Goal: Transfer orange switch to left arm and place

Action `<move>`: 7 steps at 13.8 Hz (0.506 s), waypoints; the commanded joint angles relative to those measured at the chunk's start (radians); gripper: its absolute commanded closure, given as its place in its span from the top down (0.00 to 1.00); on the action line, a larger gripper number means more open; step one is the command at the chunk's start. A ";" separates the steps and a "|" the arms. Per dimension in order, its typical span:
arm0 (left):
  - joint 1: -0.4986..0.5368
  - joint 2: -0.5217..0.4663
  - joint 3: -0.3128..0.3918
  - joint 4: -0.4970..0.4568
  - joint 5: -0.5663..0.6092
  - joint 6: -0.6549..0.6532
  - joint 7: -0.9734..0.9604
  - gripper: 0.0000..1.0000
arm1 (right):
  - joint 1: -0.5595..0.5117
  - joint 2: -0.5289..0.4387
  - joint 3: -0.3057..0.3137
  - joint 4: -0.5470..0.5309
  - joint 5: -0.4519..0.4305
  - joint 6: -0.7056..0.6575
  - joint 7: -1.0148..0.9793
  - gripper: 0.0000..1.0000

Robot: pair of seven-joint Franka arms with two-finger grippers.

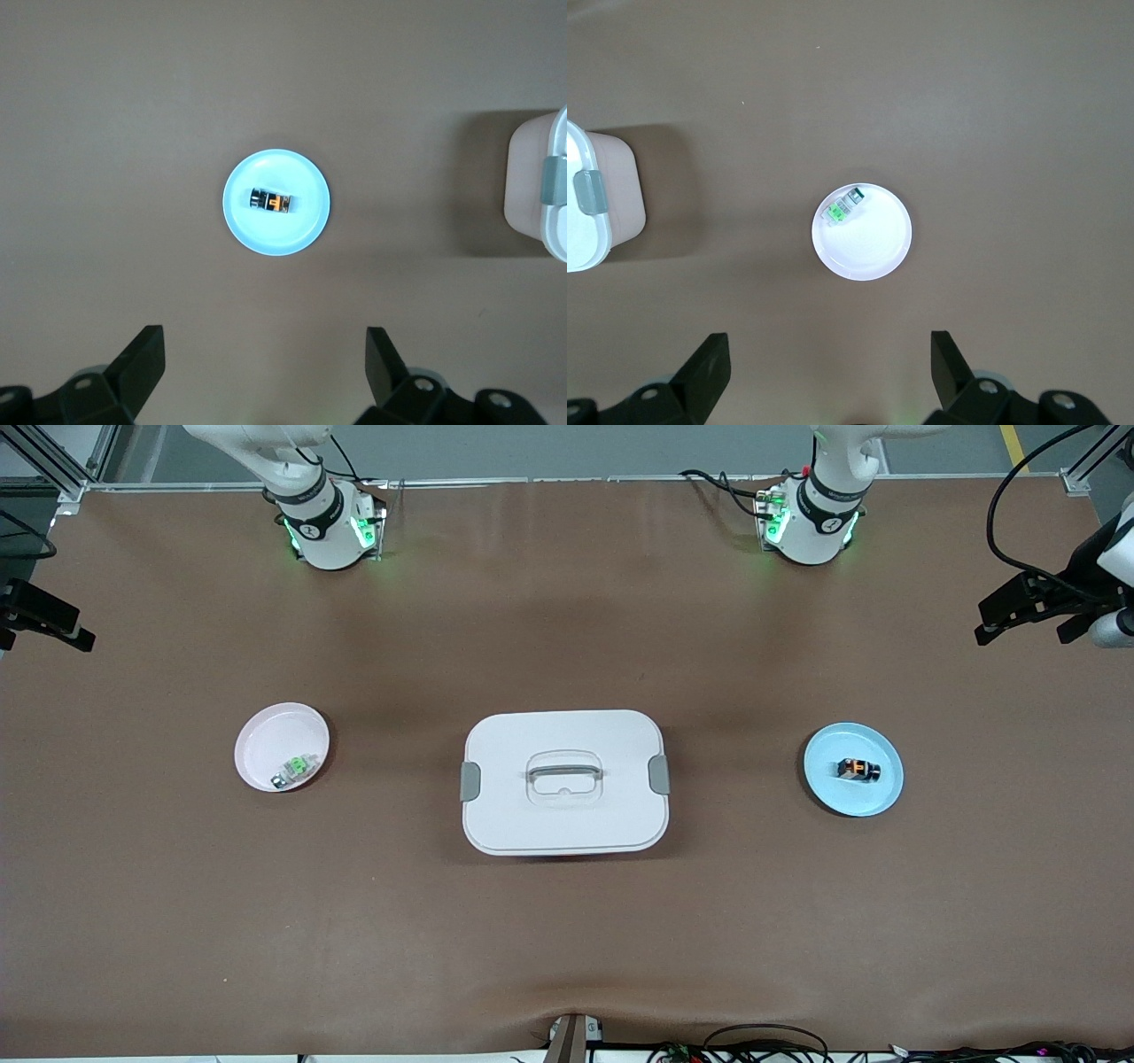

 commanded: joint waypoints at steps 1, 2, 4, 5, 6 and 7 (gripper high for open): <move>-0.003 0.017 -0.008 0.026 0.000 -0.035 -0.004 1.00 | -0.019 -0.021 0.012 -0.020 0.005 0.000 -0.011 1.00; -0.003 0.020 -0.008 0.026 0.000 -0.045 -0.004 1.00 | -0.019 -0.021 0.012 -0.020 0.005 0.000 -0.011 1.00; -0.003 0.028 -0.008 0.025 0.000 -0.059 -0.004 1.00 | -0.019 -0.021 0.014 -0.020 0.005 0.000 -0.011 1.00; -0.003 0.029 -0.008 0.025 0.000 -0.062 -0.004 1.00 | -0.019 -0.021 0.012 -0.020 0.005 0.000 -0.011 1.00; -0.003 0.032 -0.008 0.026 0.000 -0.064 -0.004 1.00 | -0.019 -0.021 0.012 -0.020 0.005 0.000 -0.011 1.00; -0.003 0.031 -0.008 0.026 0.000 -0.062 -0.004 1.00 | -0.019 -0.021 0.014 -0.020 0.005 0.000 -0.011 1.00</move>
